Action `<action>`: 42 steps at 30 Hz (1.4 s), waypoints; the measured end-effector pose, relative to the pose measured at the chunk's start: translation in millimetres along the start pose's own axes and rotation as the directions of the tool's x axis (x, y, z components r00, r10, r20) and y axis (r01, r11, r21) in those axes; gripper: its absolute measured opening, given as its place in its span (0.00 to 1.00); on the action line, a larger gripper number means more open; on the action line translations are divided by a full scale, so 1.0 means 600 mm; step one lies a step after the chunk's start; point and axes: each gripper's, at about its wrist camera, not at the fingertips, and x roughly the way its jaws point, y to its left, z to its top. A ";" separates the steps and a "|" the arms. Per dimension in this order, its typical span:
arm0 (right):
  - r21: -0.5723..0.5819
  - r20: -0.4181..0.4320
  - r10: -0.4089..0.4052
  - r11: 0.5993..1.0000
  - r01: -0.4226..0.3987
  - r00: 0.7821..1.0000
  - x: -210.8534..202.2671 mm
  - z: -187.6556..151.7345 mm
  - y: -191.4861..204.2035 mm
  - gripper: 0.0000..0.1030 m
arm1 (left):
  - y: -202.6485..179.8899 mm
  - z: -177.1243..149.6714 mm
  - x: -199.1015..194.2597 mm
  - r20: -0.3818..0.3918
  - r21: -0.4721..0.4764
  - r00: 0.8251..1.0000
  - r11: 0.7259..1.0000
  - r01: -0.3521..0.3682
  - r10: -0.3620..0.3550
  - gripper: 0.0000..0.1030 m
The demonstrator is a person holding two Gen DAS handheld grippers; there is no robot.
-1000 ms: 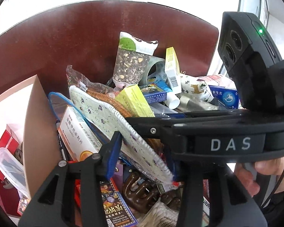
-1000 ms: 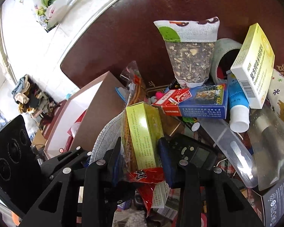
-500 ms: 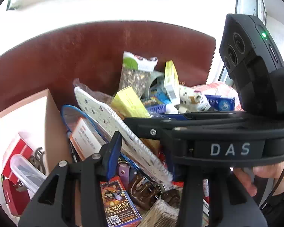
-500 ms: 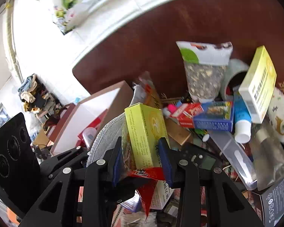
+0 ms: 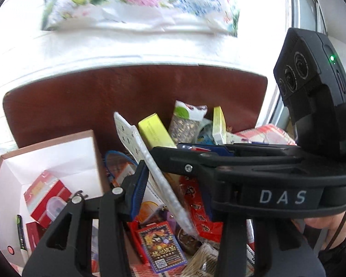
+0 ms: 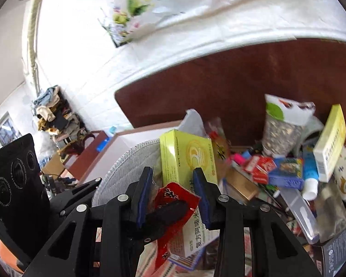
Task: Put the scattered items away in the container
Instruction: 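Lift the insole with the right tool and drop it into the white box, then grasp the clear bag of bread with the right tool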
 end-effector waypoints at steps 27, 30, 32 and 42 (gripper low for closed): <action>0.062 -0.030 0.175 0.983 -0.173 0.984 0.004 0.018 0.000 0.37 | 0.017 -0.002 -0.018 -0.015 0.032 0.999 0.999 0.043 -0.043 0.61; 0.130 -0.010 0.111 0.986 -0.109 0.994 -0.023 0.013 -0.039 0.69 | -0.005 -0.015 0.008 -0.104 0.110 0.994 0.993 0.029 -0.018 0.73; 0.158 -0.035 0.045 0.987 -0.039 0.998 -0.029 0.005 -0.062 0.79 | -0.014 -0.023 0.025 -0.158 0.137 0.987 0.990 0.038 -0.016 0.73; 0.260 -0.257 -0.014 0.962 0.083 0.966 0.054 -0.048 -0.165 0.79 | -0.031 -0.059 0.096 -0.316 0.177 0.949 0.983 0.052 0.007 0.75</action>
